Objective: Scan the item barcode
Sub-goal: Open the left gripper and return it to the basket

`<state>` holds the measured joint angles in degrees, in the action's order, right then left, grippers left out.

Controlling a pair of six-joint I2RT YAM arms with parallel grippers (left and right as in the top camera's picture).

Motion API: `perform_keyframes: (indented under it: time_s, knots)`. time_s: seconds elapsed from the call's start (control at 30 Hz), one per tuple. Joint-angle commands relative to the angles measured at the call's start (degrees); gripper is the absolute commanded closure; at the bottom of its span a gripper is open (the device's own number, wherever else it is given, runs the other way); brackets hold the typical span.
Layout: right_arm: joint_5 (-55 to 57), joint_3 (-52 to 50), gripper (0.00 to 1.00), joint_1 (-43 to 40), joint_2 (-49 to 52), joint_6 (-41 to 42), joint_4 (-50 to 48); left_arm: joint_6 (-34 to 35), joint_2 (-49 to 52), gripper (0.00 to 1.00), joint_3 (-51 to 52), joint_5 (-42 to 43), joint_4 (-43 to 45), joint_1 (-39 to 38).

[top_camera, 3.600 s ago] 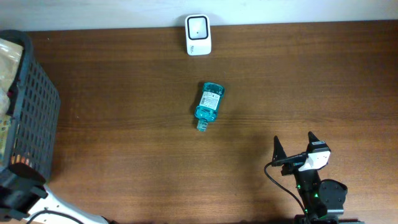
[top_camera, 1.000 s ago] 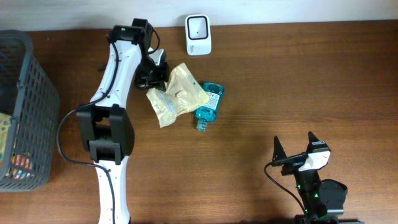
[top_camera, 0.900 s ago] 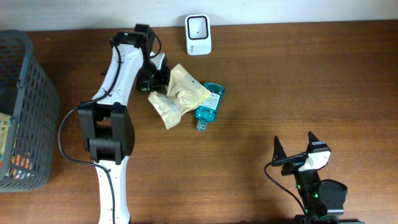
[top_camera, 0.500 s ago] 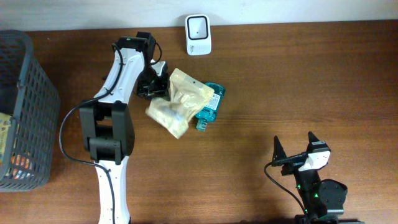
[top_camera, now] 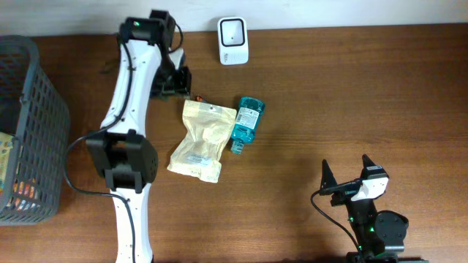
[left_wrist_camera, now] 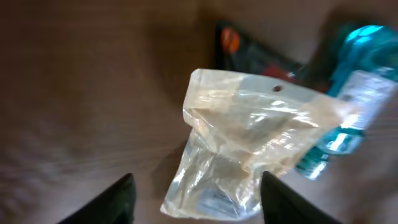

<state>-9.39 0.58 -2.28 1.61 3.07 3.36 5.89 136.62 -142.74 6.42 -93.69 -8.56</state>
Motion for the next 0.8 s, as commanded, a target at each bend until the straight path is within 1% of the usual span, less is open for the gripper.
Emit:
perform_keyframes:
  time_s: [0.0, 0.07, 0.1, 0.2, 0.23, 0.47, 0.5, 0.53, 0.57, 0.63, 0.77]
  knots:
    - [-0.70, -0.26, 0.02, -0.33, -0.22, 0.61, 0.31, -0.35, -0.57, 0.27, -8.50, -1.36, -2.67, 0.61]
    - [-0.68, -0.26, 0.02, -0.33, -0.22, 0.63, 0.31, -0.37, -0.74, 0.23, -9.68, -1.62, -3.04, 0.63]
    - [-0.70, -0.26, 0.02, -0.33, -0.22, 0.61, 0.31, -0.39, -0.74, 0.23, -9.68, -2.08, -3.04, 0.66]
    - [-0.68, -0.26, 0.02, -0.33, -0.22, 0.61, 0.31, -0.37, -1.36, 0.23, -9.68, -9.09, -3.04, 1.75]
    - [-0.68, -0.26, 0.02, -0.33, -0.22, 0.61, 0.31, -0.37, -2.14, 0.20, -9.68, -10.99, -3.06, 2.49]
    - [-0.70, -0.26, 0.02, -0.33, -0.22, 0.61, 0.31, -0.35, -12.24, 0.19, -11.67, -11.17, -2.25, 11.23]
    - [-0.70, -0.26, 0.02, -0.33, -0.22, 0.61, 0.31, -0.35, -14.82, 0.14, -12.50, -10.82, -1.49, 13.25]
    - [-0.70, -0.26, 0.02, -0.33, -0.22, 0.61, 0.31, -0.35, -16.57, 0.14, -12.90, -10.21, -0.72, 14.45]
    - [-0.68, -0.26, 0.02, -0.33, -0.22, 0.61, 0.31, -0.37, -18.43, 0.10, -13.11, -9.49, 0.28, 15.50]
    - [-0.70, -0.26, 0.02, -0.33, -0.22, 0.61, 0.31, -0.37, -23.41, 0.09, -13.11, -8.66, 4.02, 17.77]
    - [-0.70, -0.26, 0.02, -0.33, -0.22, 0.61, 0.31, 0.02, -28.94, 0.05, -13.11, -10.69, 11.43, 21.20]
